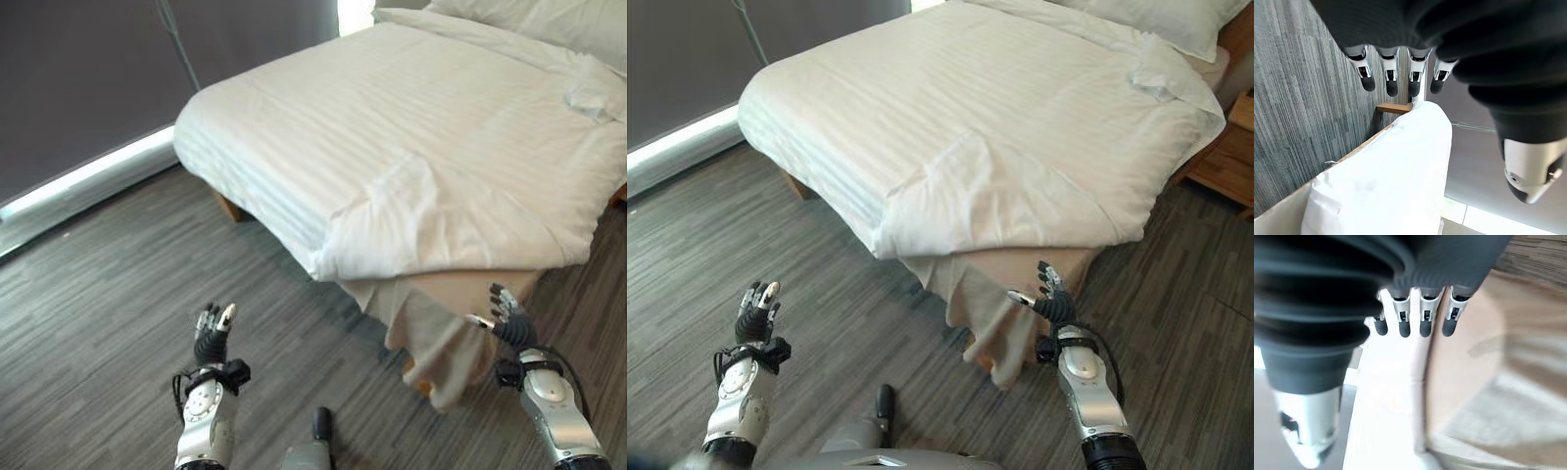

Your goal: Making the bed.

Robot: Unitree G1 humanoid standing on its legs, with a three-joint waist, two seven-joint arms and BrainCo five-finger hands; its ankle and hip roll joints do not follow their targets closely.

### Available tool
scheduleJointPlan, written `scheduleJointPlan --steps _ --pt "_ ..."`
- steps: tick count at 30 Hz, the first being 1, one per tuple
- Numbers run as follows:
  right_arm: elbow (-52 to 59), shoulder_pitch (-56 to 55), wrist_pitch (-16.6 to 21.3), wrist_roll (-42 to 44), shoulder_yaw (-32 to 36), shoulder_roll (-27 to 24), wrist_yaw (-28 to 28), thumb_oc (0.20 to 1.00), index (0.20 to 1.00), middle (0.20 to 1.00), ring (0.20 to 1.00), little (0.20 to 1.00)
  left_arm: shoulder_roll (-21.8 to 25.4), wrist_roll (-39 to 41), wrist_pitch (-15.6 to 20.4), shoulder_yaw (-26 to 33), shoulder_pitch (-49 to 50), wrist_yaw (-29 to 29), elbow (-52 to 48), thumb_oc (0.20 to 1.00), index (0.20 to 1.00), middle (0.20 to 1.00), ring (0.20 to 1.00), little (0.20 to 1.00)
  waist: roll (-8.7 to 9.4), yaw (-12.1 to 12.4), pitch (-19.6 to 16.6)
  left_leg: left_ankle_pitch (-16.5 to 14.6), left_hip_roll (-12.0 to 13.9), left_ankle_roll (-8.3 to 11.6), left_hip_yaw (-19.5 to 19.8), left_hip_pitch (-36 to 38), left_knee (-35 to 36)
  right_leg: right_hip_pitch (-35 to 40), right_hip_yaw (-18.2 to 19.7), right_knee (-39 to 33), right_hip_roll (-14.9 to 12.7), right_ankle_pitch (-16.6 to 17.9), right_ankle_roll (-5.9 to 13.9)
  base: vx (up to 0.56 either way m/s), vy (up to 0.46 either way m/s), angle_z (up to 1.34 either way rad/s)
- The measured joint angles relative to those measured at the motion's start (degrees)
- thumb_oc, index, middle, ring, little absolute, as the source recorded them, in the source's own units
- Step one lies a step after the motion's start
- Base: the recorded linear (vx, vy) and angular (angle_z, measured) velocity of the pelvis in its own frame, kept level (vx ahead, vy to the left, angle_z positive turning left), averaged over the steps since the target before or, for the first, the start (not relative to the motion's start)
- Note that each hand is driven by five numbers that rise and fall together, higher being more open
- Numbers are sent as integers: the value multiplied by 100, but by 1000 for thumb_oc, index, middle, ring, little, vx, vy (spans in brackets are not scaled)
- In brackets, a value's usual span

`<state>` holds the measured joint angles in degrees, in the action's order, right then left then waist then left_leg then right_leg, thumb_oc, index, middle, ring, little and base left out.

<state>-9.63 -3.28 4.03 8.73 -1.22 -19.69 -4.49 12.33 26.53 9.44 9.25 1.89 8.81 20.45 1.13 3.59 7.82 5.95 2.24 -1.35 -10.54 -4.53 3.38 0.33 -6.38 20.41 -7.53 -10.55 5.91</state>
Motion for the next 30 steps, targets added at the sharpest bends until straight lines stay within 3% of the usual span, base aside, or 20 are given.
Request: scheduleJointPlan --steps 1,3,5,6,8,10,14,16,17,22,23,26,30 --pt "118 -17 10 -17 1 -9 1 1000 1000 1000 1000 1000 96 -37 2 2 -145 2 0 1000 1000 1000 1000 1000 44 -73 -7 -139 -180 -174 27 112 15 -324 116 574 -235 -65 -21 172 207 -12" --pt "132 44 8 -202 20 -12 1 1000 1000 1000 1000 1000 293 -46 2 -2 -240 14 0 1000 1000 1000 1000 1000 71 -187 3 -225 -363 -304 46 290 91 -639 405 1058 -404 -76 -8 206 125 10" --pt "123 -5 7 -221 50 -20 -5 1000 1000 1000 1000 1000 419 -57 9 5 -273 16 -23 1000 1000 1000 1000 1000 59 -200 0 -245 -418 -297 62 396 111 -711 441 904 -473 -54 40 206 49 14" --pt "60 -41 7 -259 67 -105 -3 1000 1000 1000 1000 1000 555 -80 39 26 -331 16 -71 1000 1000 1000 1000 1000 84 -198 11 -396 -457 -284 173 518 178 -862 392 466 -451 -24 55 106 -18 21" --pt "-27 -86 -30 -368 186 -149 -34 1000 1000 1000 1000 1000 674 -79 42 33 -320 34 -69 1000 1000 1000 1000 1000 116 -213 13 -366 -509 -279 191 563 176 -917 338 -211 -438 160 166 172 -32 33" --pt "-67 -96 -32 -430 273 -195 -34 1000 1000 1000 1000 1000 657 -80 43 16 -244 54 -61 1000 1000 1000 1000 1000 190 -223 16 -495 -579 -200 459 712 179 -792 375 -1275 -401 789 251 161 -49 42" --pt "-90 -13 -47 -447 325 -216 -55 1000 1000 1000 1000 1000 642 -82 40 60 131 50 -133 1000 1000 1000 1000 1000 470 -153 -93 -603 -659 -157 615 884 184 -378 303 -1960 -492 1518 201 102 -66 33" --pt "-106 90 -56 -538 319 -241 -77 1000 1000 1000 1000 1000 628 -81 40 77 351 49 -158 1000 1000 1000 1000 1000 588 -15 -171 -619 -643 -129 646 916 187 -89 214 -2359 -482 1590 296 79 -69 7" --pt "-129 285 -88 -725 323 -478 -84 1000 1000 1000 1000 1000 585 -85 24 62 503 19 -149 1000 1000 1000 1000 1000 574 23 -162 -671 -593 -35 654 932 188 47 122 -2641 -426 1612 375 73 -59 6" --pt "-244 810 -269 -1891 451 -1961 -131 1000 1000 1000 1000 1000 501 -261 -57 96 618 -63 -252 1000 1000 1000 1000 1000 315 175 -111 -636 -354 104 841 868 192 117 -100 -2624 -204 1556 341 39 -43 18" --pt "-492 1362 -316 -2317 420 -2567 -169 1000 1000 1000 1000 1000 534 -263 -57 40 640 -132 -355 1000 1000 1000 1000 1000 267 166 -135 -632 -297 148 880 844 219 112 -134 -2621 -143 1532 316 -12 -29 9" --pt "-1590 2829 -342 -2458 -200 -3011 -418 1000 1000 1000 1000 1000 646 -253 -10 -333 525 -243 -431 1000 1000 1000 1000 1000 294 169 -160 -597 -207 237 976 760 216 78 -260 -2623 -55 1520 276 -63 -39 12" --pt "-3453 4914 -435 -2568 -2036 -3167 -390 1000 1000 1000 1000 1000 643 -191 -6 -912 424 -330 -440 1000 1000 1000 1000 1000 410 350 -178 -489 -147 287 1000 473 163 -212 -265 -2634 4 1568 181 -68 -13 6"
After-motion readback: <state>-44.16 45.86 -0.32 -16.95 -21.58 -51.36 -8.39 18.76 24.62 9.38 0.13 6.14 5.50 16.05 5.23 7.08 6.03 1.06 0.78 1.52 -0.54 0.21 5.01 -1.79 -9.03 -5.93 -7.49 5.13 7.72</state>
